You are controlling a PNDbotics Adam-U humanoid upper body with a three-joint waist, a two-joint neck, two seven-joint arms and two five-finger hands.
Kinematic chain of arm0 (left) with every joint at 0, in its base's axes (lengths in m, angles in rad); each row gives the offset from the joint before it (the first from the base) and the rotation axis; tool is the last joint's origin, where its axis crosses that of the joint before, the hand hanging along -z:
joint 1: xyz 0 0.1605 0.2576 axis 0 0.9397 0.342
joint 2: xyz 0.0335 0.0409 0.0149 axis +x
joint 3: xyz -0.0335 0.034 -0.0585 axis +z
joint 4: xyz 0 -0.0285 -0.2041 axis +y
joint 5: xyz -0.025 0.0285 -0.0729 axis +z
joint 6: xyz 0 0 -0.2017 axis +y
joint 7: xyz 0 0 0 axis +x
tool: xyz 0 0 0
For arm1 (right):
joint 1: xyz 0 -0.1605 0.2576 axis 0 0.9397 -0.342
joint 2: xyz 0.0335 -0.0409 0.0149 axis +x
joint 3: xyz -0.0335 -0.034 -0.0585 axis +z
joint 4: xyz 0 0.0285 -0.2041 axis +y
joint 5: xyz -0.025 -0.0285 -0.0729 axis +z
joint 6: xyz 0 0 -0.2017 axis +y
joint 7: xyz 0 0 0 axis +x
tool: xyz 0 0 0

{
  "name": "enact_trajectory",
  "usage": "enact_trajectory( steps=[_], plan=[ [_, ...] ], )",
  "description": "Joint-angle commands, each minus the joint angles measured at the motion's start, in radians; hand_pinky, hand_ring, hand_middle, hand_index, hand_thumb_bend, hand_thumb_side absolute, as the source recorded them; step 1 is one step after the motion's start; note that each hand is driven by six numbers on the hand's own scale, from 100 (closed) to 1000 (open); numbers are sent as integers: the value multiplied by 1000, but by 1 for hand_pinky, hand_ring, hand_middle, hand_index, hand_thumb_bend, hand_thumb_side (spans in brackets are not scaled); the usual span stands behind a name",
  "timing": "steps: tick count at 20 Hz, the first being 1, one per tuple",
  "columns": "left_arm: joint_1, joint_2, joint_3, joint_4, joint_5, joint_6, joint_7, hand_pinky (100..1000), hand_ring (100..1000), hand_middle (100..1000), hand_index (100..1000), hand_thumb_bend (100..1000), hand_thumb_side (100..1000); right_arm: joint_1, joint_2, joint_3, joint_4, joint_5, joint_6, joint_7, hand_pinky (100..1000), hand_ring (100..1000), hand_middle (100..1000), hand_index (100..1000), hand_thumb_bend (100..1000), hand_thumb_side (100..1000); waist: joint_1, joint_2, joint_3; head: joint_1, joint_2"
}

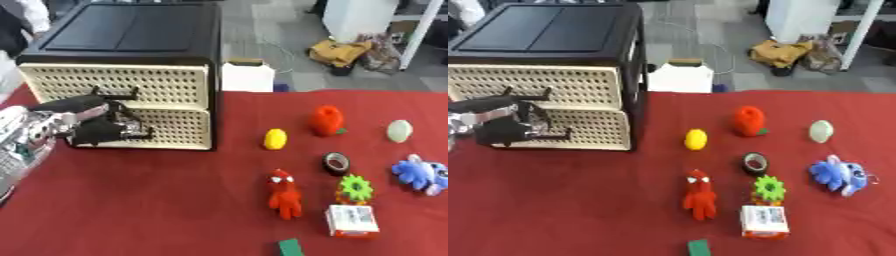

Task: Pick up objects from table and place into drawer.

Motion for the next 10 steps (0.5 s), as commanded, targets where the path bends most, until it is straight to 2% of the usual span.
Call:
enact_trajectory(
  steps=[1,6,10],
  plan=[
    [5,38,9,-51,11,-20,-17,139,295,452,846,100,1000,-4,-20,-14,-16,-6,-4,1,694,700,673,791,100,832,1,-26,1,0,-4],
    [67,79,41,-215,27,-48,-78,129,283,412,781,100,1000,-1,-20,-14,-16,-9,-6,2,694,700,673,790,100,833,-2,-36,6,-3,4],
    [111,98,99,-361,66,-48,-110,152,300,417,756,100,1000,3,-19,-17,-16,-11,-8,2,696,702,674,791,100,833,-5,-48,10,-4,9]
  ],
)
